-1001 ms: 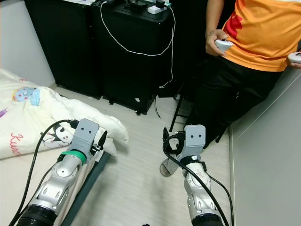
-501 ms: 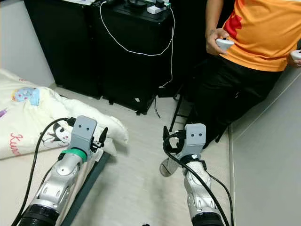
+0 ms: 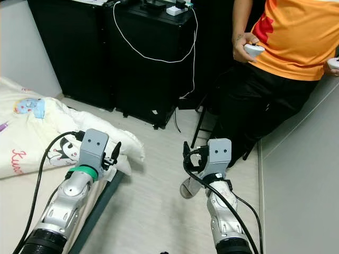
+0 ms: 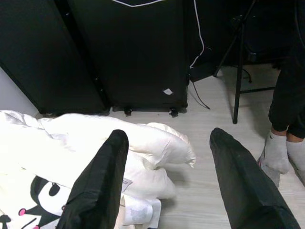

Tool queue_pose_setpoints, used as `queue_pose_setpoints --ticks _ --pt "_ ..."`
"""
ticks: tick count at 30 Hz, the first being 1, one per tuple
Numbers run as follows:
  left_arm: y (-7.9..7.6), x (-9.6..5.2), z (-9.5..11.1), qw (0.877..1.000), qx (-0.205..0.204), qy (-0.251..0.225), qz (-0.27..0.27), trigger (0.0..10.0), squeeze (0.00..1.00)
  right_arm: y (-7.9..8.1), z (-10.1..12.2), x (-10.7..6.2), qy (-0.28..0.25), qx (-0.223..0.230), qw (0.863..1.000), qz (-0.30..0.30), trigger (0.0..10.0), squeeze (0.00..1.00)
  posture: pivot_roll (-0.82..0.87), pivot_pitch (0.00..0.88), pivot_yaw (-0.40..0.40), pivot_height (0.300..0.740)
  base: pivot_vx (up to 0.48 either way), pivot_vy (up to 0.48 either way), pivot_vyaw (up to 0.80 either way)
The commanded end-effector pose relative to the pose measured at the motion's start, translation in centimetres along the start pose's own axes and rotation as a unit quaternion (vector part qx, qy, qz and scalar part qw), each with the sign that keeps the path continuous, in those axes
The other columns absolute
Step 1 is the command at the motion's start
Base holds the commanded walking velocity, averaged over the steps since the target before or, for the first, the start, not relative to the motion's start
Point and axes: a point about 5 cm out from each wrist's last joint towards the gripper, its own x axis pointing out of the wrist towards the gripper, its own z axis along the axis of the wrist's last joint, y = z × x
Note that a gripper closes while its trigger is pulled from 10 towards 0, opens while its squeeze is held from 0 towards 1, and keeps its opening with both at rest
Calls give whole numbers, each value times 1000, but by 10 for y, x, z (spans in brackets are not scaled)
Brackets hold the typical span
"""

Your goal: Clean up the room

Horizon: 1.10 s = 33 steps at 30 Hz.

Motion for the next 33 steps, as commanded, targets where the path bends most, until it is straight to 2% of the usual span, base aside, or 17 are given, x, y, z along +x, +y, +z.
queue_pose_setpoints --ticks 1,33 --pt "-4 -2 -6 1000 0 15 -6 10000 0 -4 -4 -2 7 4 1000 -6 10000 0 29 61 -24 740 0 0 0" --pt "-3 -3 -9 1000 15 18 -10 10000 0 -1 -5 -3 5 7 1000 -2 10000 0 37 60 -17 740 0 0 0"
